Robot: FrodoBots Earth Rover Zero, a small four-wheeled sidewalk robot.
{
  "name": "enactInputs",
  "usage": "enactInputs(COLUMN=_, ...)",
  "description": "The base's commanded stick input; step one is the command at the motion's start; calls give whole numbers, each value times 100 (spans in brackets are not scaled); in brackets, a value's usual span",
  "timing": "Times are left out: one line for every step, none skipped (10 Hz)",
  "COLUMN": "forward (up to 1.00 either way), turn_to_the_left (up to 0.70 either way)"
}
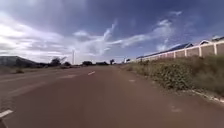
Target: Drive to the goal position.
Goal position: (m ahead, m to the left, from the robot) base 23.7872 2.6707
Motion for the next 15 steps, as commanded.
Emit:
enactInputs(forward=100, turn_to_the_left=-8)
enactInputs(forward=100, turn_to_the_left=-21)
enactInputs(forward=100, turn_to_the_left=-34)
enactInputs(forward=100, turn_to_the_left=0)
enactInputs(forward=100, turn_to_the_left=0)
enactInputs(forward=100, turn_to_the_left=0)
enactInputs(forward=100, turn_to_the_left=0)
enactInputs(forward=100, turn_to_the_left=0)
enactInputs(forward=100, turn_to_the_left=0)
enactInputs(forward=100, turn_to_the_left=0)
enactInputs(forward=100, turn_to_the_left=0)
enactInputs(forward=100, turn_to_the_left=0)
enactInputs(forward=100, turn_to_the_left=0)
enactInputs(forward=100, turn_to_the_left=0)
enactInputs(forward=100, turn_to_the_left=0)
